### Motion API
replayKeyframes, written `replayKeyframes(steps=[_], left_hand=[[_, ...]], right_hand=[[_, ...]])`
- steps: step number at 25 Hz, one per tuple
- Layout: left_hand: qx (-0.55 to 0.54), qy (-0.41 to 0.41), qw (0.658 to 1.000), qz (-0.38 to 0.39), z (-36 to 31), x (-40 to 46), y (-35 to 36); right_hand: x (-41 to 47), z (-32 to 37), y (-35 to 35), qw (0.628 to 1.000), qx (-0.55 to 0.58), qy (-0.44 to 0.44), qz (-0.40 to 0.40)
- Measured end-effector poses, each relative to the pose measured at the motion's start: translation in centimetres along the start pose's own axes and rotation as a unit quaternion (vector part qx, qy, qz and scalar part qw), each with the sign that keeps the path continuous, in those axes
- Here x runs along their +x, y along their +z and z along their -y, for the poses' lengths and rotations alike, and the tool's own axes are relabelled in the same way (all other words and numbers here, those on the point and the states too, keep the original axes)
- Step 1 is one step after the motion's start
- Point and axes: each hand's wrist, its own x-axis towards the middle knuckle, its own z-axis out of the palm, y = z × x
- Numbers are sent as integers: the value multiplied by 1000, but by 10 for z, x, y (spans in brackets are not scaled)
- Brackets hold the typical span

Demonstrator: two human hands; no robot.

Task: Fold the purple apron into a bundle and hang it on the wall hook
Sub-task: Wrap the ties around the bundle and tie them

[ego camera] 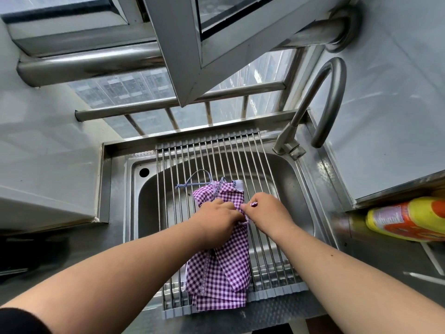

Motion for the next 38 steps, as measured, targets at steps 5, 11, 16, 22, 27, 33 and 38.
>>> replayKeyframes(steps=[5, 11, 16, 22, 27, 33, 38], left_hand=[[-178, -72, 976, 99, -8, 7, -10], [-352, -131, 923, 83, -3, 8, -12], [-338, -124, 930, 75, -8, 6, -14], [-394, -153, 906, 39, -9, 15, -1], [-473, -203, 857, -1, -11, 17, 10], [-469, -204, 859, -27, -11, 19, 12], [-471, -229, 851, -28, -10, 19, 7]], right_hand=[[-5, 1, 4, 1000, -2, -20, 7], [-12, -3, 3, 998, -15, -52, -17], [-11, -3, 1, 1000, 13, -25, -12], [-14, 0, 7, 999, -13, -26, -22], [-18, -3, 9, 999, -3, -39, -20], [-20, -7, 8, 996, -16, -80, -28], [-19, -14, 8, 997, 30, -70, 0]])
